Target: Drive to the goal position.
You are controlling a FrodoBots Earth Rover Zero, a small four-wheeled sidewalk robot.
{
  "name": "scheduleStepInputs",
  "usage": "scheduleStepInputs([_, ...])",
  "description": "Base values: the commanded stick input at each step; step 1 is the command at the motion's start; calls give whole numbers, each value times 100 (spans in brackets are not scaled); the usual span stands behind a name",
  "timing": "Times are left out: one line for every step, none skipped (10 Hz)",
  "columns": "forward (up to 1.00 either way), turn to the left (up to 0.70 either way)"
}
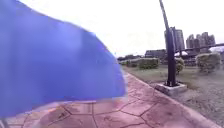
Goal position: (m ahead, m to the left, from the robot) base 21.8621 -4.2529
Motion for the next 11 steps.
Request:
scheduleStepInputs([100, 0])
scheduleStepInputs([100, 0])
scheduleStepInputs([100, 0])
scheduleStepInputs([100, 0])
scheduleStepInputs([100, 0])
scheduleStepInputs([100, 0])
scheduleStepInputs([100, -1])
scheduleStepInputs([100, -3])
scheduleStepInputs([100, 0])
scheduleStepInputs([100, 0])
scheduleStepInputs([100, 0])
